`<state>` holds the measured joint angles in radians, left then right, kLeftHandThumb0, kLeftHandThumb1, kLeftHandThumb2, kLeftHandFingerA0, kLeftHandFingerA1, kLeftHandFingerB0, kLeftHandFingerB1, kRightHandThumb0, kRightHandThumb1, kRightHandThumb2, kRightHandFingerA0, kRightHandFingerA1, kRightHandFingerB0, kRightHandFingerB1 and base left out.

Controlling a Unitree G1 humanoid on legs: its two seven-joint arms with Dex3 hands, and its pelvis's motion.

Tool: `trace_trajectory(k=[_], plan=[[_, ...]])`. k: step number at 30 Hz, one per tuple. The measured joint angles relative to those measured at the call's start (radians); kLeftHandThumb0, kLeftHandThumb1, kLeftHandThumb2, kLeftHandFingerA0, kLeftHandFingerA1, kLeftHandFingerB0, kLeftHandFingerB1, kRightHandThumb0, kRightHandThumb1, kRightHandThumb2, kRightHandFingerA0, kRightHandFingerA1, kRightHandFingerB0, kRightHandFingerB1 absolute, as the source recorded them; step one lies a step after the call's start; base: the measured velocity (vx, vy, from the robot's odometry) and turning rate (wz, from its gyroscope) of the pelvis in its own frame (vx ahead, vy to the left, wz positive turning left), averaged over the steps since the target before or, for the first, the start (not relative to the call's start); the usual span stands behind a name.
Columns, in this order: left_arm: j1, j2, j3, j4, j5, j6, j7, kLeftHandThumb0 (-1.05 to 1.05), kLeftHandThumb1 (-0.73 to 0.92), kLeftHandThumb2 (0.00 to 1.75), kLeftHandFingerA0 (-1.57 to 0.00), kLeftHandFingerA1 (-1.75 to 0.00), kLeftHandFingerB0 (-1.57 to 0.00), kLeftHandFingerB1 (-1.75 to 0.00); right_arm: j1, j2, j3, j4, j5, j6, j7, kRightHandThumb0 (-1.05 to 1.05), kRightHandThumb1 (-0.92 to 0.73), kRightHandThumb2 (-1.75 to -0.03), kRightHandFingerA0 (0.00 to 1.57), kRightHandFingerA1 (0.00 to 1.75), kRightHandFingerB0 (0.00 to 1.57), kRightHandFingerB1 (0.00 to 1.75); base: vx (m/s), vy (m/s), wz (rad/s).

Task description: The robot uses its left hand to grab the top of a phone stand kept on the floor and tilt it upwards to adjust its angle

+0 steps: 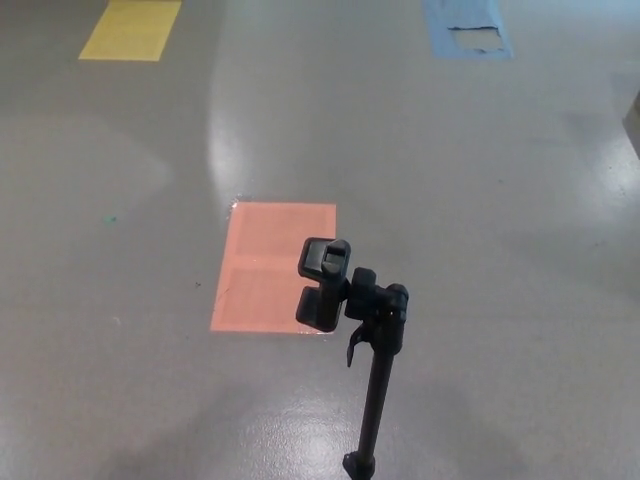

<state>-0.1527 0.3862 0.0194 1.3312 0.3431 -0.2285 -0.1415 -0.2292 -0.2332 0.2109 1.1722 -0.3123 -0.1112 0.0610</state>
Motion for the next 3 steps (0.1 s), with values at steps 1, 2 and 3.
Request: trace_trajectory(k=[1, 2, 3], plan=[[0.001, 0.000, 0.000, 0.000, -0.001, 0.000, -0.001, -0.71, 0.91, 0.67, -0.18, -0.29, -0.08, -0.23, 0.001, 0.000, 0.001, 0.000, 0.000, -0.001, -0.001, -0.49, -0.73, -0.73, 0.16, 0.36, 0.16, 0.33, 0.00, 0.000, 0.00], [0.003, 0.000, 0.000, 0.000, -0.004, 0.001, -0.003, -0.71, 0.91, 0.67, -0.18, -0.29, -0.08, -0.23, 0.002, 0.001, 0.003, 0.000, -0.001, -0.002, -0.002, -0.49, -0.73, -0.73, 0.16, 0.36, 0.16, 0.33, 0.00, 0.000, 0.00], [0.005, 0.000, -0.001, 0.000, -0.009, 0.003, -0.006, -0.71, 0.84, 0.70, -0.17, -0.31, -0.09, -0.19, 0.005, 0.002, 0.006, 0.000, -0.002, -0.003, -0.003, -0.49, -0.73, -0.73, 0.15, 0.36, 0.15, 0.33, 0.00, 0.000, 0.00]])
